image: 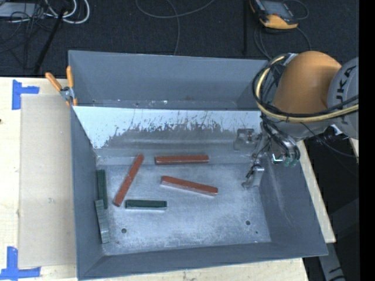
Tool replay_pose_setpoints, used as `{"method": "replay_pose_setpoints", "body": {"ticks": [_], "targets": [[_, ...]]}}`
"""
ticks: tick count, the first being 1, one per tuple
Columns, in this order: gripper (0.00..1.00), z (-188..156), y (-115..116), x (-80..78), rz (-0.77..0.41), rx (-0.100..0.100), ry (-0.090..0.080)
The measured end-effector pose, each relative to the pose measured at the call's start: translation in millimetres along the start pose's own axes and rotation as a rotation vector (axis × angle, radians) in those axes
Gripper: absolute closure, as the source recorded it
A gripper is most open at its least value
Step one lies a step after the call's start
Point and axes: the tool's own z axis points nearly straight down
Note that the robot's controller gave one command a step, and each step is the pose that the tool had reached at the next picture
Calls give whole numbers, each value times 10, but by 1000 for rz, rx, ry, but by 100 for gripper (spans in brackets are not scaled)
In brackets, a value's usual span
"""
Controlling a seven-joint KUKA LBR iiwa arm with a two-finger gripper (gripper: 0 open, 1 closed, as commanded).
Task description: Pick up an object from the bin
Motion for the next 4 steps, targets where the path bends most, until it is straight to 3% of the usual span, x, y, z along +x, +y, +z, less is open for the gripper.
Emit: {"method": "replay_pose_setpoints", "body": {"ticks": [1,2,3,4], "targets": [[0,1123,793,231,77,-3,1],[0,765,1148,415,123,-2,-7],[0,730,1135,243,163,-1,-10],[0,1096,1159,301,226,0,-3]]}}
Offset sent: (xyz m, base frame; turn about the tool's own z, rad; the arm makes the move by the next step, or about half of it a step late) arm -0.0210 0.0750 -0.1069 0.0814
